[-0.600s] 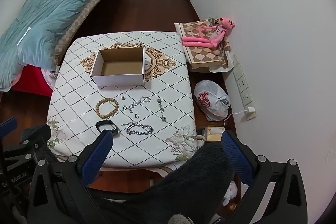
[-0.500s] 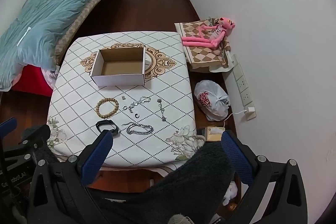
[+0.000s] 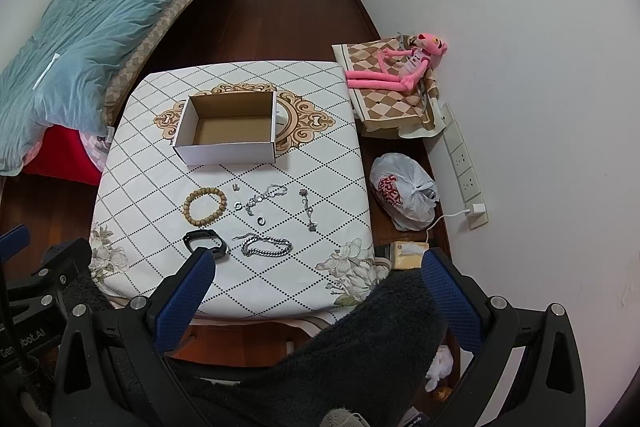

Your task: Organize jewelry

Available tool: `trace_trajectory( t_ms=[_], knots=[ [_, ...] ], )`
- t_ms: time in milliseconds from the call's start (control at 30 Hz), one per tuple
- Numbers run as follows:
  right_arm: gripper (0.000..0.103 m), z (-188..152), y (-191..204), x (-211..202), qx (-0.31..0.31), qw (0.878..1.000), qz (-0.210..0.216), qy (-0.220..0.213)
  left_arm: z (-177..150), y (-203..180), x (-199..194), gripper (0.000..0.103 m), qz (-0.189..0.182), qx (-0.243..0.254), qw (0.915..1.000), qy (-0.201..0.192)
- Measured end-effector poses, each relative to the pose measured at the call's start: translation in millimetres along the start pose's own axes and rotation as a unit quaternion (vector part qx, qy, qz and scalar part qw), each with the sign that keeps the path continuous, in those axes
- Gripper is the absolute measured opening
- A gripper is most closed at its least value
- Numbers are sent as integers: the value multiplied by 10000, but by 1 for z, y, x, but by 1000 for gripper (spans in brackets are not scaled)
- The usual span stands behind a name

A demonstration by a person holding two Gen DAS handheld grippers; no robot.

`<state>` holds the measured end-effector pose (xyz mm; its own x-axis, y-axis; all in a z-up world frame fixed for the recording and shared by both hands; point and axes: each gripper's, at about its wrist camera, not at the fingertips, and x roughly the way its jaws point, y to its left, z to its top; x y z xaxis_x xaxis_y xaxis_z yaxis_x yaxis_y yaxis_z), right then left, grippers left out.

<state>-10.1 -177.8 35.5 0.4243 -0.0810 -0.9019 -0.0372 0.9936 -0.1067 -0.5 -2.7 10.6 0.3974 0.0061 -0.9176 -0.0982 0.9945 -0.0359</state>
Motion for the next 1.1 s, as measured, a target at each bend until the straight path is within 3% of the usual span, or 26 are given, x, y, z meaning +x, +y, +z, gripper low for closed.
trace_trajectory(
  t_ms=[1100],
  knots=[
    [103,2,0,-10,2,10000,15,-37,1,-2,-6,103,14,17,10000,-82]
  ],
)
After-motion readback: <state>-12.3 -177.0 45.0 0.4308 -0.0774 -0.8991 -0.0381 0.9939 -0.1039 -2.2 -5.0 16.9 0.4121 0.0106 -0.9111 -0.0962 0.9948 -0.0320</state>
